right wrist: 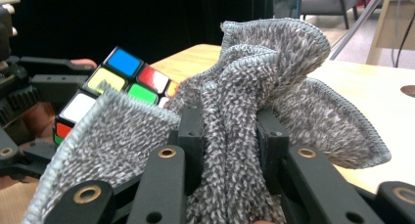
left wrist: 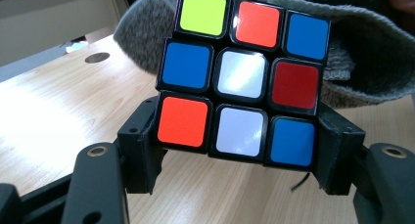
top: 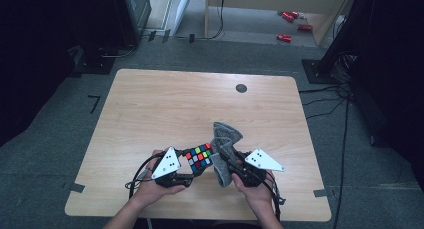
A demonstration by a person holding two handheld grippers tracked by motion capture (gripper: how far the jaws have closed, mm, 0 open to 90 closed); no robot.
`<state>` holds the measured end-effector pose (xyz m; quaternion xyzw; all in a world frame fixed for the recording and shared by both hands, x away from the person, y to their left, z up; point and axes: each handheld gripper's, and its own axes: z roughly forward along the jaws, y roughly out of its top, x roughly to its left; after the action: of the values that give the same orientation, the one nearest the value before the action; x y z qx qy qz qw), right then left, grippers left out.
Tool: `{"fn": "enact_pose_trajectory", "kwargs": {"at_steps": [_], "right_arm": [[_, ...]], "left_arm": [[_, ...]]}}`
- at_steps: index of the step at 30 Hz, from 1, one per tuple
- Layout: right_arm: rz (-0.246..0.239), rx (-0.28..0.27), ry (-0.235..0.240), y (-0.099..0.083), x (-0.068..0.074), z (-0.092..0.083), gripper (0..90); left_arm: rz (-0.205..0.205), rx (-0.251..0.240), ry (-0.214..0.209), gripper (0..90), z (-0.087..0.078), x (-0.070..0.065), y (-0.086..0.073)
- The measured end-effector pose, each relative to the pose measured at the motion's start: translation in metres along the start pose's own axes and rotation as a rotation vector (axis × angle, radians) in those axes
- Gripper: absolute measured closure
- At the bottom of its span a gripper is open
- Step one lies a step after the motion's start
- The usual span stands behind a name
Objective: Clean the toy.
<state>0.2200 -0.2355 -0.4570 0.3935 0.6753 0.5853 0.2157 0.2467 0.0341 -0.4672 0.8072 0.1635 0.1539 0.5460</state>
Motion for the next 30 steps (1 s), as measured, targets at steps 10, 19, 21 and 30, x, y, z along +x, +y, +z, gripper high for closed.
{"fn": "enact_pose_trajectory", "kwargs": {"at_steps": [10,19,21,30], "right_arm": [[-0.067,-0.048,0.082,0.007,0.024,-0.001,71.4],[-0.026,-0.017,0.006,0.001,0.004,-0.001,71.6],[-0.032,-0.039,0.014,0.005,0.007,-0.004,71.6],[-0.036,-0.047,0.1,0.003,0.017,0.0,71.1]], "left_arm": [[0.045,0.029,0.01,33.5,0.003,-0.007,0.001],[0.002,-0.006,-0.006,33.5,-0.002,0.0,0.002],[0.013,0.014,-0.001,33.5,0.0,0.0,0.0],[0.031,0.011,0.0,33.4,0.0,-0.004,0.001]]}}
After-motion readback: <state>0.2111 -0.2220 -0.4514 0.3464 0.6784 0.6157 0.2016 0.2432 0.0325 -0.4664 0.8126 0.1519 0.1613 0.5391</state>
